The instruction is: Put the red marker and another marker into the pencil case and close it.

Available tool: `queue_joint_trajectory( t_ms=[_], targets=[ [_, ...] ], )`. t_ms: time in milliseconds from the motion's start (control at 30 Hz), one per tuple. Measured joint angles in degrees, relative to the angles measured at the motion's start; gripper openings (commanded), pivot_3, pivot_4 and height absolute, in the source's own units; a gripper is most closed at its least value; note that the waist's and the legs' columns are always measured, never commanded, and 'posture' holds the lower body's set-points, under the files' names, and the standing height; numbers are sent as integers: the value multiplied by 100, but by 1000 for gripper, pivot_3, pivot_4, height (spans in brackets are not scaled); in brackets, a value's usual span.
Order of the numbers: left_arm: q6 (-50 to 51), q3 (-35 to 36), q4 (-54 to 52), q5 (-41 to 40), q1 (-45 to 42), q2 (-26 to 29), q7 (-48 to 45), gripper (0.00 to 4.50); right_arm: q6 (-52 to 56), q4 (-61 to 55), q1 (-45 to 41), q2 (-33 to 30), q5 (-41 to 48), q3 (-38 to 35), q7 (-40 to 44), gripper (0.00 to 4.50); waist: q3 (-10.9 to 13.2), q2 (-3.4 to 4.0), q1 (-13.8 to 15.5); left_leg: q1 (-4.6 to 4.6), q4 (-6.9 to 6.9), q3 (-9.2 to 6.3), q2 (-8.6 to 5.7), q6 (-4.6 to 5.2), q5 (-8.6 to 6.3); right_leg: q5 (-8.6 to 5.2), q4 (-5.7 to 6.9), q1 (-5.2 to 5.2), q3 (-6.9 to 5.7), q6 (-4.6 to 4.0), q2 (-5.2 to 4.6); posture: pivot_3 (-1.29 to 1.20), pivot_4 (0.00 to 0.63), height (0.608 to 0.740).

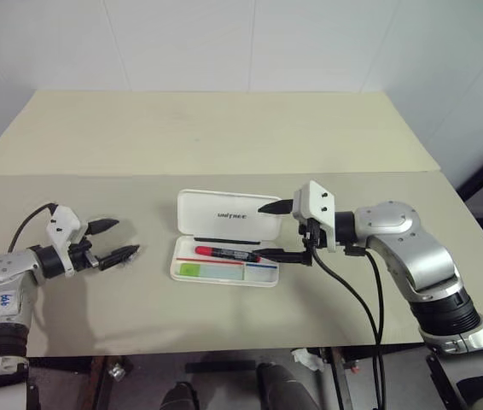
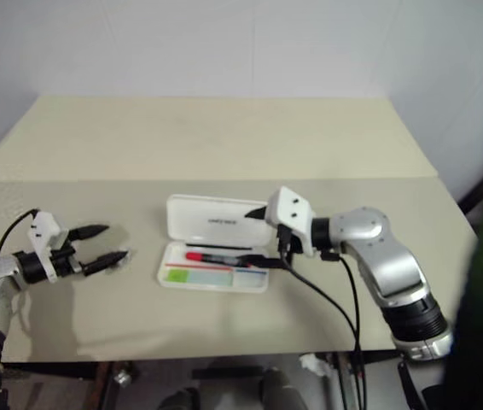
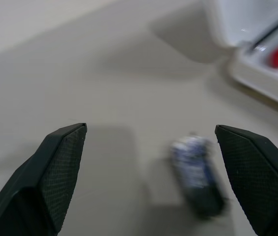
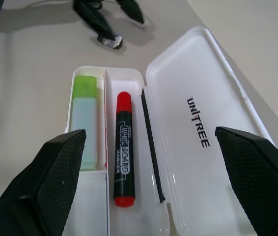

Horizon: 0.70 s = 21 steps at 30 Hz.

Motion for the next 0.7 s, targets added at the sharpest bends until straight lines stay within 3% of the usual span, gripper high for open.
queue_joint_trajectory(
  t_ms=[267, 667, 700],
  targets=[
    [719, -71, -697, -75, 510, -6, 174, 4500, -14, -27, 50, -43, 2, -6, -41, 4463, 0, 0, 24, 2, 12, -1, -1, 0, 0, 0, 3, 6, 1, 0, 0, 0, 150, 740],
    [1034, -270, -631, 52, 175, -24, 609, 570, -320, 110, 397, -409, 83, -253, 124, 4500, 0, 0, 116, 6, 13, 0, -2, 0, 0, 1, 3, 8, 1, 1, 0, 0, 150, 740],
    [984, -291, -571, 55, 138, -24, 563, 402, -385, 123, 475, -438, 124, -277, 162, 4500, 0, 0, 138, 6, 12, 1, -2, 0, 0, 1, 2, 8, 1, 1, 0, 0, 150, 740]
  ],
)
